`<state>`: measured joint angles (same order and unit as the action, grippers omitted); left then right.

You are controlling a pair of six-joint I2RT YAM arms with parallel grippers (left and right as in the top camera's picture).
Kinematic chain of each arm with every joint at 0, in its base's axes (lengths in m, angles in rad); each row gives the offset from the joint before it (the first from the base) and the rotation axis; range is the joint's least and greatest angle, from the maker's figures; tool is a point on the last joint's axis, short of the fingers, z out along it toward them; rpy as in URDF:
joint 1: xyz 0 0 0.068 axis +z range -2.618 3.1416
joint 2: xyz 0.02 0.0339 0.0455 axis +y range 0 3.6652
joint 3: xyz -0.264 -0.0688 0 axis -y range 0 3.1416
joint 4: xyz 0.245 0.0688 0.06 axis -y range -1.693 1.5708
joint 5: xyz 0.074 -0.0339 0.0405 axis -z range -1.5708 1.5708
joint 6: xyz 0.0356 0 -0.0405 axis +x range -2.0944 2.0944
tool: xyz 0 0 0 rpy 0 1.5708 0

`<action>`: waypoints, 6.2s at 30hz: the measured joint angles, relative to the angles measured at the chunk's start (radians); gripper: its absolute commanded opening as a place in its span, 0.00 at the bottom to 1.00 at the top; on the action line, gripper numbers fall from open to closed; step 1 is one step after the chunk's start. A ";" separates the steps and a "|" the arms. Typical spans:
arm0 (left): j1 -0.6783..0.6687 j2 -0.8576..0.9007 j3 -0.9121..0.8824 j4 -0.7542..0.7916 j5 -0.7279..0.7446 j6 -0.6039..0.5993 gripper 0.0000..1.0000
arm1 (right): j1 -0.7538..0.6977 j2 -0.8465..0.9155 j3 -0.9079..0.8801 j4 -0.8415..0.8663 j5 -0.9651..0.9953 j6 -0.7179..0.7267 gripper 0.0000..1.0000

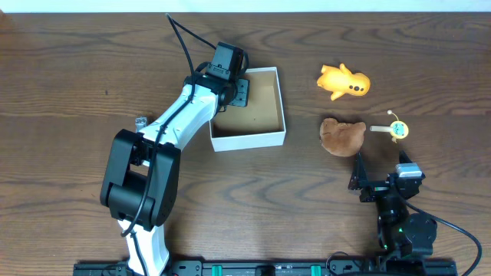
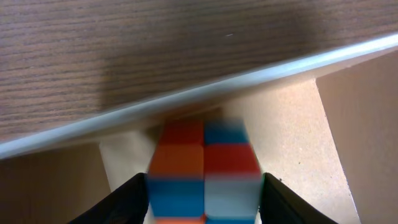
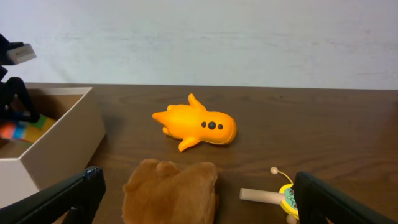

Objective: Pack container
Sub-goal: 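Lower the cube into the box's left corner and open the left gripper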

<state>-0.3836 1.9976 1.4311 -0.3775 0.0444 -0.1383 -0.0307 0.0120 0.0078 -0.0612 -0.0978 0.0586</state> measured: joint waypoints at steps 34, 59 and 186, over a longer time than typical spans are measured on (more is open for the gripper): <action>-0.031 -0.063 0.000 0.083 0.148 -0.008 0.21 | 0.000 0.000 0.000 0.000 0.000 0.000 0.99; -0.031 0.045 0.000 0.129 0.127 -0.011 0.12 | 0.000 0.000 0.000 0.000 0.000 0.000 0.99; -0.070 0.015 -0.018 0.015 -0.096 0.200 0.06 | 0.000 0.000 0.000 0.000 0.000 0.000 0.99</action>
<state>-0.4534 2.0129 1.4132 -0.3622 -0.0517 0.0612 -0.0307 0.0120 0.0078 -0.0612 -0.0978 0.0589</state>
